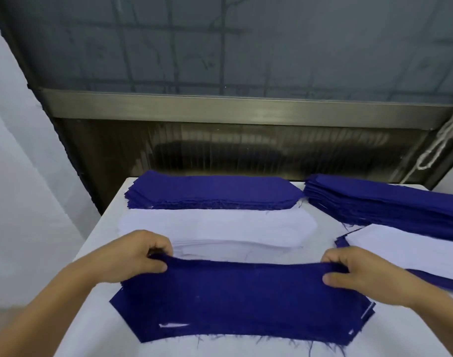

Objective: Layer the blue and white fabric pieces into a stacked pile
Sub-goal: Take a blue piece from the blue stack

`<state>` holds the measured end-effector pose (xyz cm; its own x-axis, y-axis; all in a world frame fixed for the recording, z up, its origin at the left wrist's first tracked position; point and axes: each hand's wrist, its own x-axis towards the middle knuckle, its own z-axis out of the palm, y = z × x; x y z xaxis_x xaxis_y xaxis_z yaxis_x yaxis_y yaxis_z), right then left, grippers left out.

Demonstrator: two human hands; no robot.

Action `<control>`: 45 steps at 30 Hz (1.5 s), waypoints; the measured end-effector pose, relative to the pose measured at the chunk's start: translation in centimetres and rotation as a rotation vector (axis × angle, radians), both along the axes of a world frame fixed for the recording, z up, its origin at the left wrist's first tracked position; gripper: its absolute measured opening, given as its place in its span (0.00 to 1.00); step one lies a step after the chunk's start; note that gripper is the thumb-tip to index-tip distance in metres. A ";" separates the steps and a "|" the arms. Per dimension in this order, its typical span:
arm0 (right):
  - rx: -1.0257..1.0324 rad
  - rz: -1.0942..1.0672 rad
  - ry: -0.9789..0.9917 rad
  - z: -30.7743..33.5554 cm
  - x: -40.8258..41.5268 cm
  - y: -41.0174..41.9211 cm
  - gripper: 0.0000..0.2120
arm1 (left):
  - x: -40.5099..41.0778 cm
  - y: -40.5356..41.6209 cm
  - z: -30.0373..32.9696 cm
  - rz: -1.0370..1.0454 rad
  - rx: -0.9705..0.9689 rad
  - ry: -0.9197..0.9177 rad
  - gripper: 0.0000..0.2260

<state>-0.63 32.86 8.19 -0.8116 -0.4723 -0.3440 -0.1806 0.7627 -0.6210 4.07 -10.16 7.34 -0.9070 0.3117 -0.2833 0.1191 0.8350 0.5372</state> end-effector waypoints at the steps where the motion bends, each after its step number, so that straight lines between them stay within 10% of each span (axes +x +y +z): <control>1: -0.006 -0.043 0.076 -0.3 0.1 0.2 0.04 | 0.0 0.2 -0.1 0.049 -0.018 0.071 0.08; 9: 0.033 0.043 0.937 -3.6 3.9 1.2 0.13 | 4.4 1.1 -2.4 0.128 -0.062 0.553 0.15; 17: 0.135 0.124 0.925 -9.0 6.0 1.9 0.20 | 7.1 1.9 -7.8 0.046 -0.130 0.582 0.11; 23: 0.034 0.189 1.020 -9.5 5.9 2.0 0.07 | 7.4 2.0 -7.8 0.047 -0.164 0.626 0.11; 26: 0.076 0.188 1.018 -9.5 6.0 2.0 0.26 | 7.5 2.1 -7.7 0.071 -0.160 0.603 0.10; 34: 0.108 0.184 0.834 -7.6 5.9 2.5 0.04 | 7.4 1.3 -7.7 0.041 -0.146 0.503 0.08; 40: 0.375 0.074 0.718 -6.6 3.5 1.3 0.12 | 5.0 2.2 -7.6 0.110 -0.298 0.509 0.13; 45: 0.099 0.002 0.749 -5.3 -0.8 -2.8 0.02 | 0.8 6.6 -5.9 0.093 -0.200 0.616 0.07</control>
